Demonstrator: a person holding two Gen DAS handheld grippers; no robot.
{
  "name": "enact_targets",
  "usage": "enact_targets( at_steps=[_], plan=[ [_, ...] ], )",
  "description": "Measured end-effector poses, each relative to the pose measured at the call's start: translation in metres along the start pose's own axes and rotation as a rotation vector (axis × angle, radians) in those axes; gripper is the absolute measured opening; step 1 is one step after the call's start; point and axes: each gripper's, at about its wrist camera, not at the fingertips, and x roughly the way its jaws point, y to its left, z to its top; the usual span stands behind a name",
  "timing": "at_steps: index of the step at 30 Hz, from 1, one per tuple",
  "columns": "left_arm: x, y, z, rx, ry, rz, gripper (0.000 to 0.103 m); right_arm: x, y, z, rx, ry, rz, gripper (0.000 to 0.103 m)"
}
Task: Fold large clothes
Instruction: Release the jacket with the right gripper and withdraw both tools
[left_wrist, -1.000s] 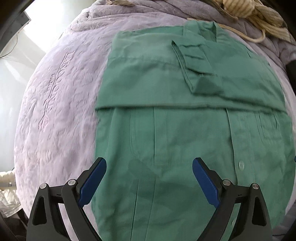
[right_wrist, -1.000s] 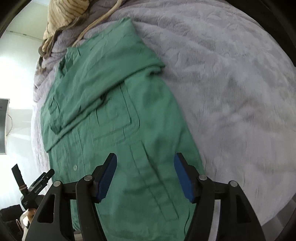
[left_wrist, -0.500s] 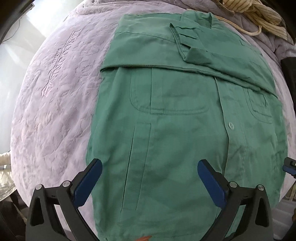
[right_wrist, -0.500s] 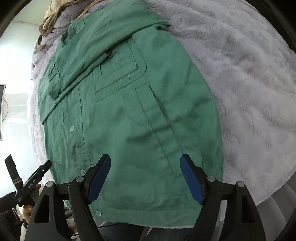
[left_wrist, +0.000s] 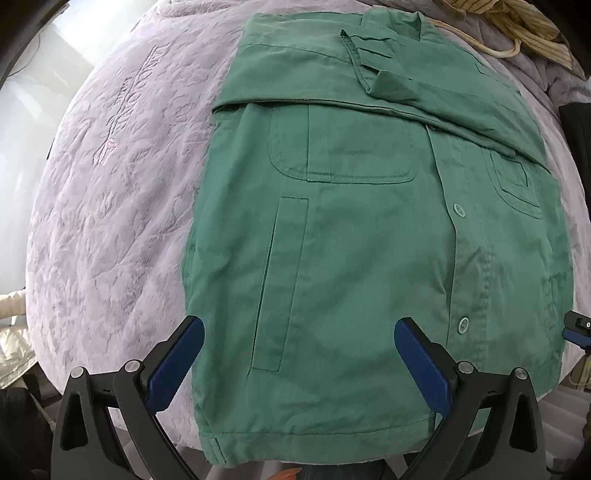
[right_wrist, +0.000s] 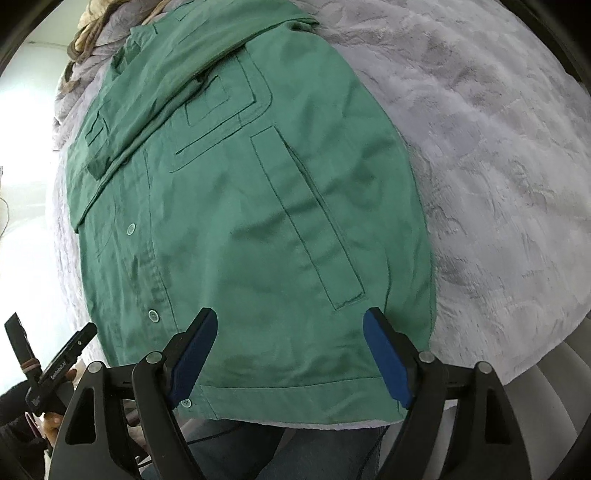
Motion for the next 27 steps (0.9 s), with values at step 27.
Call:
enact_targets(
  at_steps=[27],
  plan=[
    [0.023, 0.074, -0.016, -0.085, 0.094, -0.056, 0.103, -0.015, -0.054, 0.006, 0.058, -0.036, 0.037, 0.088]
  ],
)
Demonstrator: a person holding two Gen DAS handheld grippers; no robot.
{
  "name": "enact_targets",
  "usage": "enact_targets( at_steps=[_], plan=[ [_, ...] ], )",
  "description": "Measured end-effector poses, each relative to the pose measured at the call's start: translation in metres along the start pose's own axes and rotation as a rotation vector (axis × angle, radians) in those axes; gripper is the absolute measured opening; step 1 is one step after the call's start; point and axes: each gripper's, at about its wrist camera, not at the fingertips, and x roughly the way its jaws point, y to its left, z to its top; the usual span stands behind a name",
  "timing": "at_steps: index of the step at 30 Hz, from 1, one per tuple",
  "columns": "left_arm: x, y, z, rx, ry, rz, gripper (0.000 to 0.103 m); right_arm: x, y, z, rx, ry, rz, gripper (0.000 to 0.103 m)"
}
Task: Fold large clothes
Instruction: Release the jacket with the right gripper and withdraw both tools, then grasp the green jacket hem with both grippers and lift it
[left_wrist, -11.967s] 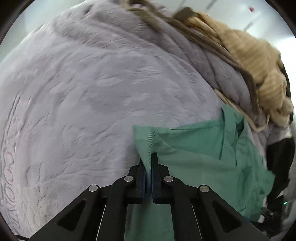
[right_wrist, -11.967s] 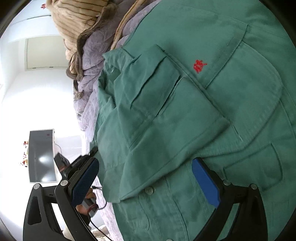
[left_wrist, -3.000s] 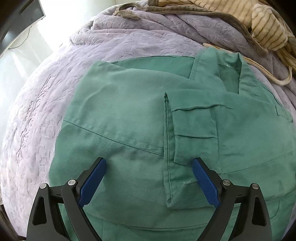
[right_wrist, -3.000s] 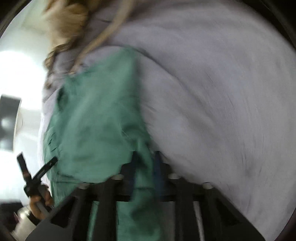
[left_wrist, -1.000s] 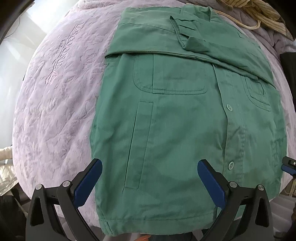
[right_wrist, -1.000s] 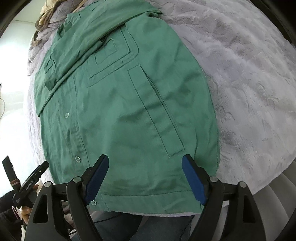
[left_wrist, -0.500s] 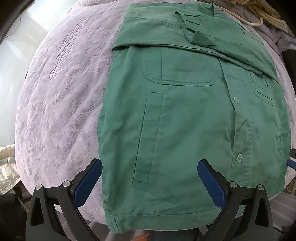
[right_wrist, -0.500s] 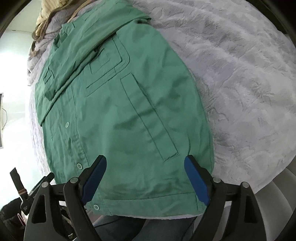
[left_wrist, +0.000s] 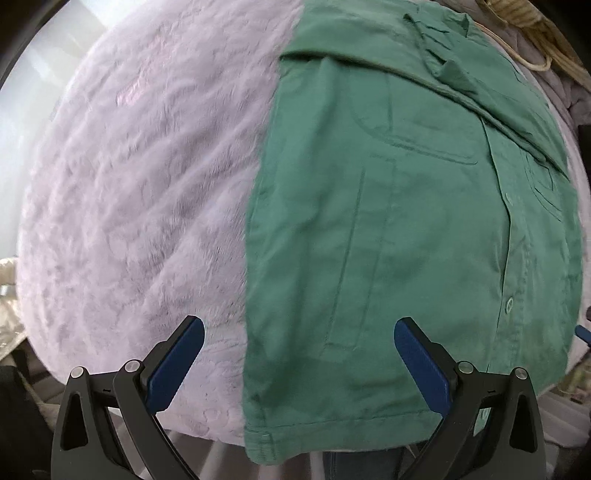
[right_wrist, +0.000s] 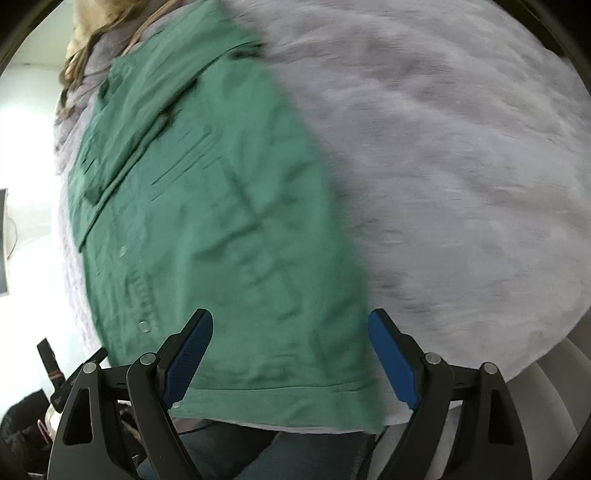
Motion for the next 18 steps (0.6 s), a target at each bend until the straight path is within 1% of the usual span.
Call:
enact_targets(
  at_steps=[1, 3, 5, 7, 8, 9, 10, 12, 16, 18],
  plan=[
    [0.003, 0.006, -0.001, -0.006, 0.011, -0.017, 0.103, -0.001, -0.01, 0.0, 0.012, -0.001, -0.006, 0.088],
    [0.009, 0.019, -0.006, -0.023, 0.037, -0.063, 0.103, 0.002, -0.022, -0.002, 0.029, 0.015, 0.01, 0.088],
    [0.018, 0.029, -0.012, -0.048, 0.074, -0.12, 0.103, 0.013, -0.034, -0.007, 0.052, 0.072, 0.067, 0.088],
    [0.027, 0.036, -0.016, -0.066, 0.109, -0.169, 0.103, 0.026, -0.039, -0.013, 0.064, 0.127, 0.105, 0.088],
    [0.03, 0.038, -0.02, -0.071, 0.127, -0.195, 0.103, 0.034, -0.038, -0.018, 0.062, 0.157, 0.114, 0.088],
    [0.033, 0.038, -0.022, -0.072, 0.143, -0.218, 0.103, 0.038, -0.036, -0.021, 0.056, 0.168, 0.12, 0.089],
    [0.035, 0.037, -0.024, -0.07, 0.153, -0.231, 0.103, 0.041, -0.032, -0.023, 0.047, 0.176, 0.129, 0.089],
    [0.037, 0.033, -0.027, -0.046, 0.165, -0.25, 0.103, 0.044, -0.02, -0.025, 0.024, 0.188, 0.176, 0.089],
    [0.035, 0.02, -0.028, 0.005, 0.172, -0.287, 0.103, 0.039, 0.005, -0.024, -0.007, 0.208, 0.413, 0.089],
    [0.034, 0.015, -0.026, 0.018, 0.176, -0.299, 0.103, 0.039, 0.011, -0.022, -0.015, 0.209, 0.431, 0.089]
  ],
)
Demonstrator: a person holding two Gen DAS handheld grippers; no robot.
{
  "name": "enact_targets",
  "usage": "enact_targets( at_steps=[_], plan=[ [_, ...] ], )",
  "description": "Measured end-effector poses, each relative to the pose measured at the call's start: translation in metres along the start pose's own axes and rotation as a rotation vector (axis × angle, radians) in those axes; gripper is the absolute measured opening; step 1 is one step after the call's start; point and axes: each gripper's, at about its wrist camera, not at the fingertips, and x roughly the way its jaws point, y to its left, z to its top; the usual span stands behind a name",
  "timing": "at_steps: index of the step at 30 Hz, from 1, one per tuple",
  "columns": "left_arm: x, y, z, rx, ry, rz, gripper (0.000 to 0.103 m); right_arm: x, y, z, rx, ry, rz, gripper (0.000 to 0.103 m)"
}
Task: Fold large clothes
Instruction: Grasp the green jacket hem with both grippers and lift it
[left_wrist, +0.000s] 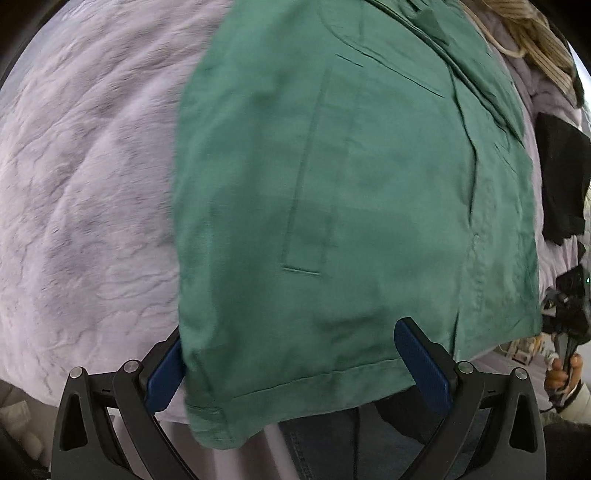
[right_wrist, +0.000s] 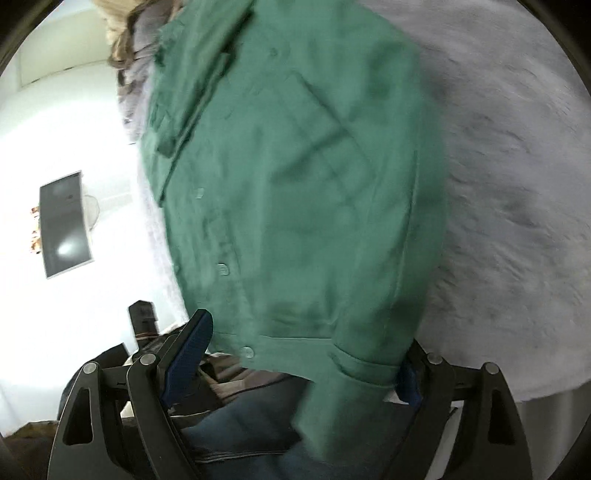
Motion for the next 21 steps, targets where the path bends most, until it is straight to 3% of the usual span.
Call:
enact_targets(
  at_steps=[5, 8, 10, 11, 12, 13, 14, 15, 18, 21],
  plan=[
    [0.012, -0.004, -0.001, 0.009, 0.025, 0.018, 0.103, 0.012, -0.019, 0.003, 0.075, 0.028, -0.087, 0.089],
    [0.02, -0.011, 0.002, 0.016, 0.034, 0.049, 0.103, 0.013, -0.025, 0.0, 0.113, 0.025, -0.091, 0.089],
    [0.024, -0.023, 0.005, 0.031, 0.028, 0.072, 0.1, 0.014, -0.024, -0.001, 0.128, 0.015, -0.102, 0.089],
    [0.024, -0.03, 0.005, 0.042, 0.015, 0.092, 0.09, 0.014, -0.022, -0.002, 0.134, 0.014, -0.103, 0.089],
    [0.024, -0.032, 0.005, 0.047, 0.008, 0.114, 0.083, 0.016, -0.021, -0.001, 0.137, 0.017, -0.109, 0.083],
    [0.02, -0.033, 0.004, 0.046, -0.003, 0.129, 0.077, 0.015, -0.021, -0.001, 0.138, 0.019, -0.123, 0.063],
    [0.017, -0.033, 0.004, 0.043, -0.014, 0.131, 0.065, 0.015, -0.02, -0.001, 0.136, 0.025, -0.141, 0.048],
    [0.013, -0.032, 0.004, 0.038, -0.022, 0.127, 0.049, 0.019, -0.017, -0.001, 0.128, 0.036, -0.155, 0.023],
    [0.0, -0.026, 0.009, 0.004, -0.029, 0.065, 0.016, 0.014, -0.009, -0.001, 0.107, 0.015, -0.088, 0.012],
    [-0.021, -0.012, 0.018, -0.115, -0.037, -0.14, 0.014, -0.005, 0.002, 0.0, 0.106, -0.048, 0.098, 0.01]
  ],
)
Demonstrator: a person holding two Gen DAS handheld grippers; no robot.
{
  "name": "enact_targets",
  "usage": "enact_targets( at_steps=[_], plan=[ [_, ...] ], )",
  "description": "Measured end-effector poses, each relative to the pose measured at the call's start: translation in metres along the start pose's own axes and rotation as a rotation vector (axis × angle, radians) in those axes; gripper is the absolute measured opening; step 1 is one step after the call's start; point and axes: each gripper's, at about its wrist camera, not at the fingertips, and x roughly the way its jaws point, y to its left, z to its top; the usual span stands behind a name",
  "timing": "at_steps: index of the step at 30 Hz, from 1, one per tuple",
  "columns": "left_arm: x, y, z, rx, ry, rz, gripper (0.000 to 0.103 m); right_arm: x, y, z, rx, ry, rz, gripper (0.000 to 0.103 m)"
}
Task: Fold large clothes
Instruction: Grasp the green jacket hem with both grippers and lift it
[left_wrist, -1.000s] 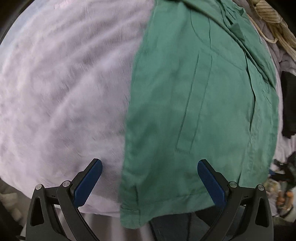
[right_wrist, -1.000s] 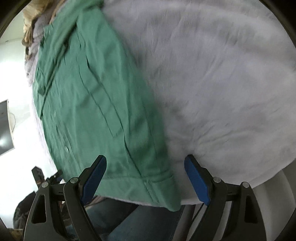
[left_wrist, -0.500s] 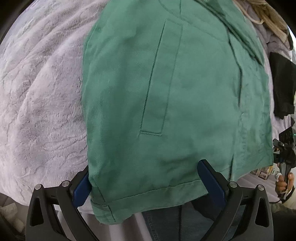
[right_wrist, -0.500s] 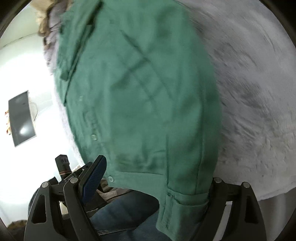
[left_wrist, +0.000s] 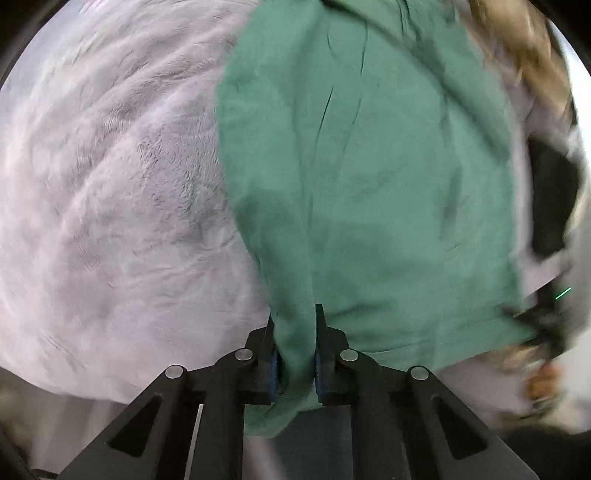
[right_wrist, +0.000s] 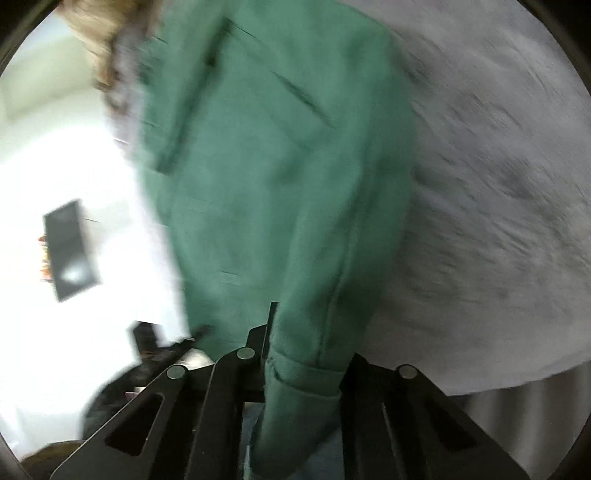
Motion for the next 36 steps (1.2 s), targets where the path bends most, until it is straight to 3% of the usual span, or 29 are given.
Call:
enact_targets(
  at_steps=[2, 5, 9, 13, 19, 26, 28, 33, 34, 35, 36],
  plan=[
    [-0.02, 0.002, 0.008, -0.052, -0.028, -0.126, 0.011, -0.012, 0.015, 0.005, -0.008, -0.043, 0.121, 0.01],
    [-0.053, -0.004, 0.029, -0.077, -0.104, -0.249, 0.011, -0.025, 0.041, 0.02, -0.029, -0.099, 0.239, 0.01],
    [-0.089, -0.024, 0.067, -0.081, -0.227, -0.349, 0.011, -0.033, 0.084, 0.051, -0.086, -0.144, 0.32, 0.01],
    [-0.103, -0.054, 0.113, -0.044, -0.309, -0.386, 0.011, -0.037, 0.132, 0.099, -0.148, -0.181, 0.346, 0.01],
    [-0.112, -0.077, 0.202, -0.045, -0.447, -0.371, 0.011, -0.041, 0.177, 0.201, -0.17, -0.252, 0.285, 0.01],
    [-0.074, -0.075, 0.307, -0.099, -0.506, -0.259, 0.011, 0.012, 0.15, 0.326, -0.036, -0.267, 0.129, 0.012],
    [-0.063, -0.076, 0.323, -0.103, -0.526, -0.207, 0.011, 0.033, 0.143, 0.342, -0.028, -0.269, 0.075, 0.014],
    [-0.052, -0.08, 0.335, -0.05, -0.579, -0.058, 0.012, 0.049, 0.134, 0.352, -0.025, -0.265, 0.105, 0.015],
    [-0.054, -0.081, 0.331, -0.032, -0.589, -0.017, 0.015, 0.046, 0.135, 0.35, -0.039, -0.262, 0.106, 0.016],
    [-0.058, -0.082, 0.327, -0.015, -0.604, 0.023, 0.037, 0.042, 0.137, 0.348, -0.058, -0.257, 0.101, 0.016],
    [-0.064, -0.084, 0.322, 0.001, -0.631, 0.083, 0.08, 0.04, 0.144, 0.349, -0.076, -0.249, 0.092, 0.02]
  ],
)
